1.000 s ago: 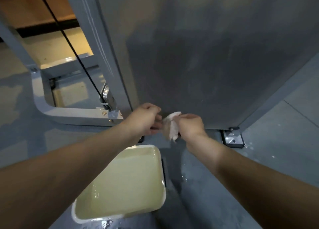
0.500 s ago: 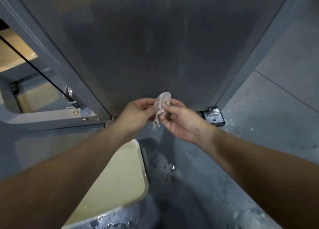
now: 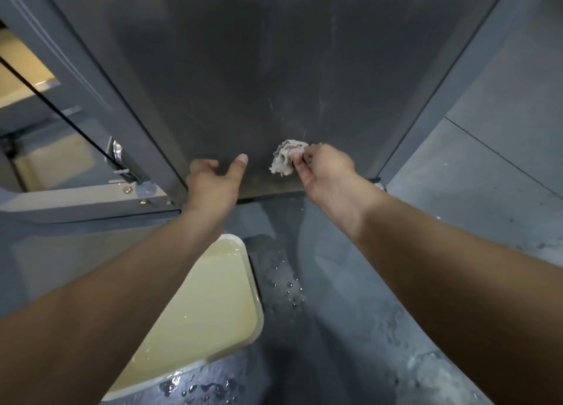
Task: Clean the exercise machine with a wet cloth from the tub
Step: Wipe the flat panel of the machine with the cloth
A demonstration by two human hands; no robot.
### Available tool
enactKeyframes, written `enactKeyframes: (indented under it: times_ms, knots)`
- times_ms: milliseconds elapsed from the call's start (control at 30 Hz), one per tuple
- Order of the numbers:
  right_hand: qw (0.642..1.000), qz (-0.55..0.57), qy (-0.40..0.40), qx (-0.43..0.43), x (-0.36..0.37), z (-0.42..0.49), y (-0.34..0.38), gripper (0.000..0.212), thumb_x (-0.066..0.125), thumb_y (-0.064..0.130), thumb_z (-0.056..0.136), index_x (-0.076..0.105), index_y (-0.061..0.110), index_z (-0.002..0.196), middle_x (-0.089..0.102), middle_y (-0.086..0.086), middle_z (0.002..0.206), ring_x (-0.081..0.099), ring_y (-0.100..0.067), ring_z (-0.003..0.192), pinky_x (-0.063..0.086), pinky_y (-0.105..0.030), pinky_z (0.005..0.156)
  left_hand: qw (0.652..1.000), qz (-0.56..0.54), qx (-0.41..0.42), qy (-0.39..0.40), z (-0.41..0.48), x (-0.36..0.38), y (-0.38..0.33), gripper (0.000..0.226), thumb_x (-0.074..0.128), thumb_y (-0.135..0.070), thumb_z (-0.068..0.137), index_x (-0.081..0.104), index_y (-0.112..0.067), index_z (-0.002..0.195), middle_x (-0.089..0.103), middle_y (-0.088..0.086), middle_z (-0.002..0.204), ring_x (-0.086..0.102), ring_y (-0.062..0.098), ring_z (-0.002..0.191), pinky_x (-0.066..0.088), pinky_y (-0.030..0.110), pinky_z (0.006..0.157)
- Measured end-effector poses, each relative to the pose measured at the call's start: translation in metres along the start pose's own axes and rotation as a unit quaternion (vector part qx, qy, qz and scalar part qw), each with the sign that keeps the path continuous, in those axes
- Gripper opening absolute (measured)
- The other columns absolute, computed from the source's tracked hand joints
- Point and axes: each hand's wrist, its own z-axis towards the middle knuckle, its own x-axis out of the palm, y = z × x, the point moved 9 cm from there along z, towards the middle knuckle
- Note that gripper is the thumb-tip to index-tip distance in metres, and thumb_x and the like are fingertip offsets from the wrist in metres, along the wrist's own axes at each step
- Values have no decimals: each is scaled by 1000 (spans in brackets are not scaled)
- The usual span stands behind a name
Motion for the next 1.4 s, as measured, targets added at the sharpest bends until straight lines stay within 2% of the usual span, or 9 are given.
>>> enactKeyframes:
  times_ms: [133, 267, 400, 667, 833, 1000, 1133, 1300, 1400]
  knots:
    - [990, -61, 49, -116, 19, -15, 34, 25, 55, -14, 93, 46, 8, 89, 52, -9, 59, 54, -20, 49, 51, -28, 49, 1000, -27, -3, -7, 20, -4, 1, 97, 65, -99, 45, 68, -17, 97, 73, 8, 106, 72, 30, 96, 60, 50, 90]
    - [978, -190, -25, -84, -4, -5, 6, 28, 64, -12, 86, 50, 7, 71, 58, -9, 57, 61, -31, 70, 58, -53, 81, 997, -52, -52, -25, 9, 7, -4, 131, 58, -106, 26, 48, -16, 120, 63, 10, 125, 67, 35, 108, 54, 52, 98]
    - [961, -248, 33, -120, 22, -16, -1, 31, 66, -4, 89, 50, 13, 68, 61, -7, 62, 64, -28, 68, 60, -53, 80, 995, -69, -64, -29, -7, 16, -21, 110, 75, -80, 58, 39, -7, 131, 53, 14, 139, 59, 32, 119, 49, 45, 105]
    - [874, -356, -25, -329, 13, -32, 44, 23, 62, 25, 95, 52, 18, 75, 69, -3, 63, 70, -27, 66, 56, -33, 64, 988, -123, -86, -30, 14, 15, -6, 130, 63, -99, 29, 51, -17, 129, 64, 2, 128, 67, 30, 107, 57, 46, 95]
    - [868, -437, -60, -227, -2, -13, 18, 30, 64, 23, 96, 55, 18, 69, 69, -7, 76, 67, -25, 75, 54, -32, 70, 982, -147, -118, -19, 8, 20, -8, 131, 58, -103, 27, 43, -18, 126, 60, 6, 130, 65, 33, 112, 56, 45, 98]
    - [842, -416, -20, -342, 25, -33, 40, 32, 57, 32, 100, 60, 10, 77, 68, -7, 68, 66, -25, 65, 48, -30, 61, 986, -112, -109, -49, 3, 15, -20, 125, 58, -94, 38, 39, -11, 130, 60, 14, 131, 65, 34, 110, 55, 46, 98]
    - [856, -443, -86, -252, -3, -16, 27, 26, 60, 29, 101, 64, 15, 80, 70, -8, 82, 69, -29, 83, 41, -25, 66, 986, -99, -120, -55, -1, 14, -21, 119, 61, -93, 46, 38, -10, 129, 59, 16, 132, 65, 36, 109, 56, 47, 97]
    - [832, -425, -29, -355, 20, -30, 48, 31, 58, 27, 99, 59, 8, 75, 68, -7, 67, 68, -25, 65, 51, -28, 58, 988, -83, -114, -70, 7, 13, -17, 101, 75, -74, 72, 38, -5, 136, 50, 14, 143, 57, 32, 121, 49, 39, 105]
    - [825, -466, -36, -318, 13, -22, 40, 31, 59, 26, 99, 57, 11, 73, 64, -7, 69, 68, -29, 69, 52, -25, 60, 987, -83, -117, -70, 7, 14, -20, 100, 76, -70, 76, 36, -3, 138, 47, 17, 147, 54, 33, 125, 46, 34, 103]
